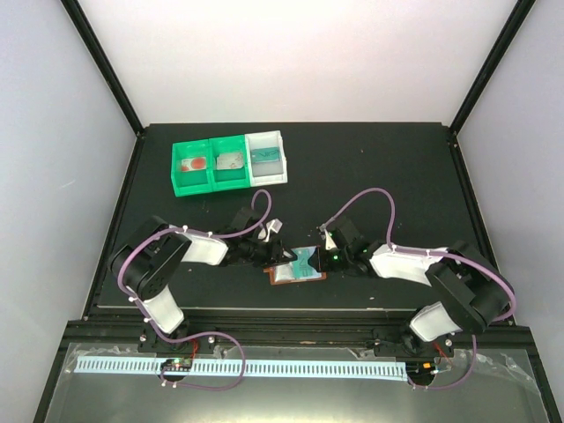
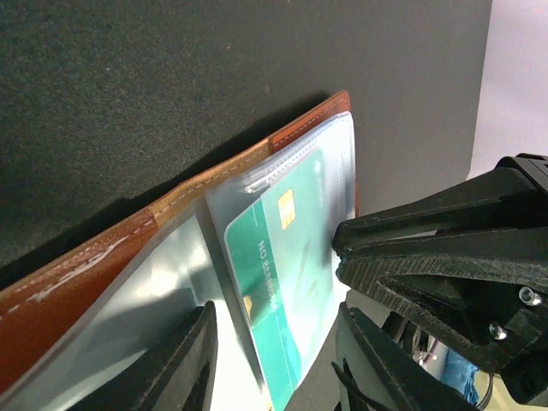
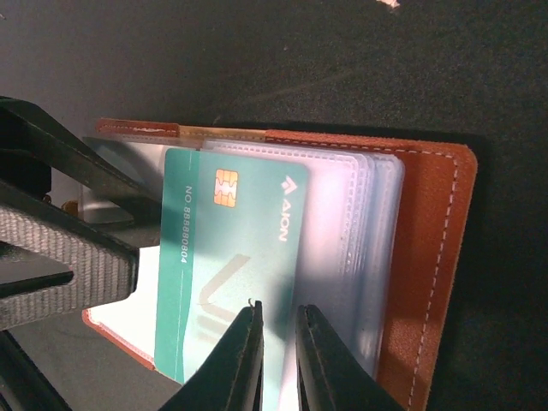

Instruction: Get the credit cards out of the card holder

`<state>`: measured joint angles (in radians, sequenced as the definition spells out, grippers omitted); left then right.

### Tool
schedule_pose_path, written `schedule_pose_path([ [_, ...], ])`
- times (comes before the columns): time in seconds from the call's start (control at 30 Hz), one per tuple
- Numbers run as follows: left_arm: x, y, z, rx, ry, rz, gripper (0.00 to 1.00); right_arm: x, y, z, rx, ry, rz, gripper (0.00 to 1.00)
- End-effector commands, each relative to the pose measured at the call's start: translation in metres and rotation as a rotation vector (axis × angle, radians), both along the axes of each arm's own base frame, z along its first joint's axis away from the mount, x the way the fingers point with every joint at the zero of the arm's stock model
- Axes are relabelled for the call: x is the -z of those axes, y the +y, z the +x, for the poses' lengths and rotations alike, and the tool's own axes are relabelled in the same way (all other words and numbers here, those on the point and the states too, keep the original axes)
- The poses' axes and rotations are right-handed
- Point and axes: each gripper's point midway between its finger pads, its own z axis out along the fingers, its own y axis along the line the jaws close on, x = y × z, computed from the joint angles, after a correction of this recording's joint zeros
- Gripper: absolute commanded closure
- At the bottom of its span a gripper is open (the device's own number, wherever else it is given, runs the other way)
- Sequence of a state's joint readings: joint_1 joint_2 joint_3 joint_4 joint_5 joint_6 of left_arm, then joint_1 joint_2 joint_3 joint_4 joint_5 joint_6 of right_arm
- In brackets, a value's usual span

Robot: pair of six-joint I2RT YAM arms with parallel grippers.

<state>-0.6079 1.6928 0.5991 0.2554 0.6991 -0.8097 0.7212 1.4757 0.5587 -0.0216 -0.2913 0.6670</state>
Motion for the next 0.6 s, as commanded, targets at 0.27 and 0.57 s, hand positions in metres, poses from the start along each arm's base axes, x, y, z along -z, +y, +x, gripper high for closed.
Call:
schedule_pose_path([
  [0.27, 0.0043, -0.0035, 0.0061, -0.013, -0.008, -0.039, 0.77, 0.0105, -0.0052, -0.0001, 0.018, 0.016, -0.023, 0.88],
  [0.57, 0.0030, -0.0019, 0.0037, -0.009, -0.008, -0.047, 0.98, 0.0128, -0.0064, -0.0008, 0.019, 0.019, -0.030, 0.88],
])
